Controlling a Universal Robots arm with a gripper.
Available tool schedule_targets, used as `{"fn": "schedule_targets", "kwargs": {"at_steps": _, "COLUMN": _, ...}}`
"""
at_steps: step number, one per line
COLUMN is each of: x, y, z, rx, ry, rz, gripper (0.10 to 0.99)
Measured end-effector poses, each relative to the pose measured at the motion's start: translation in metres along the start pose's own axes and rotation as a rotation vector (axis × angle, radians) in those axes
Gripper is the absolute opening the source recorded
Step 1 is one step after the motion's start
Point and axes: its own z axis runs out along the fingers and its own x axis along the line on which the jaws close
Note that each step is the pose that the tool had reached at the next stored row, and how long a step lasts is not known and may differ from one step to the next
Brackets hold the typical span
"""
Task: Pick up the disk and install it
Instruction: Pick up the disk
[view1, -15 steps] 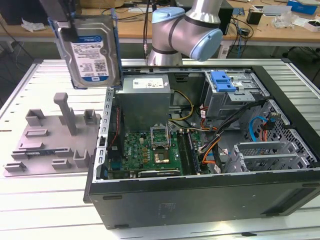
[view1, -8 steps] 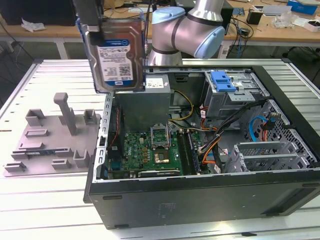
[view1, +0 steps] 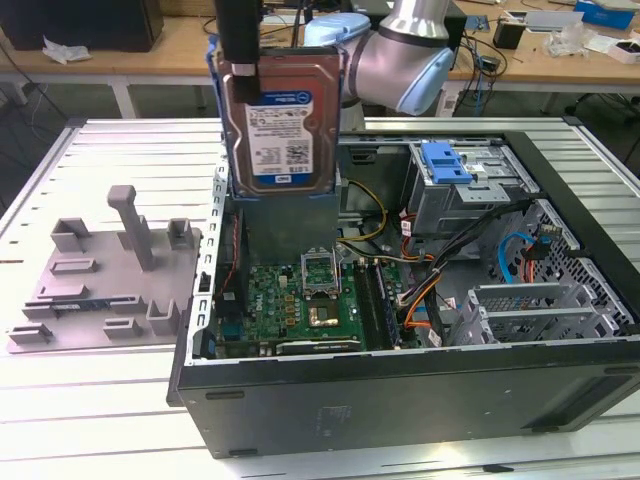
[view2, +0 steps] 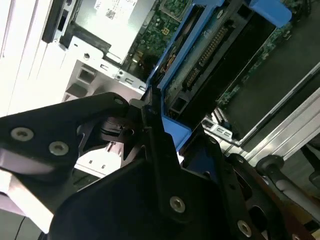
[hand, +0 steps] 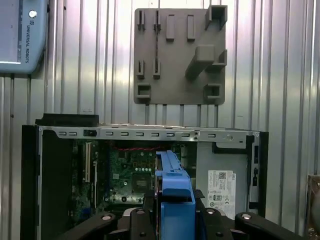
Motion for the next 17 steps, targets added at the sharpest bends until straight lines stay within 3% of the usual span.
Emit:
{"fn": "schedule_targets", "kwargs": {"at_steps": 5, "x": 0.0110, "y": -0.0131, "z": 0.0001, "rx": 0.000, "ry": 0.0001, "rz": 0.000, "gripper": 0.369}}
{"fn": "schedule_targets", "kwargs": {"at_steps": 7, "x": 0.0193, "y": -0.0220, "z": 0.0002, "rx": 0.000, "ry": 0.0000, "rz": 0.000, "gripper": 0.369}}
{"fn": "schedule_targets", "kwargs": {"at_steps": 14, "x": 0.0363, "y": -0.0441, "z": 0.0004, "rx": 0.000, "ry": 0.0000, "rz": 0.000, "gripper": 0.369}}
{"fn": "schedule_targets", "kwargs": {"at_steps": 17, "x": 0.0495, "y": -0.0658, "z": 0.0006, "rx": 0.000, "ry": 0.0000, "rz": 0.000, "gripper": 0.369}}
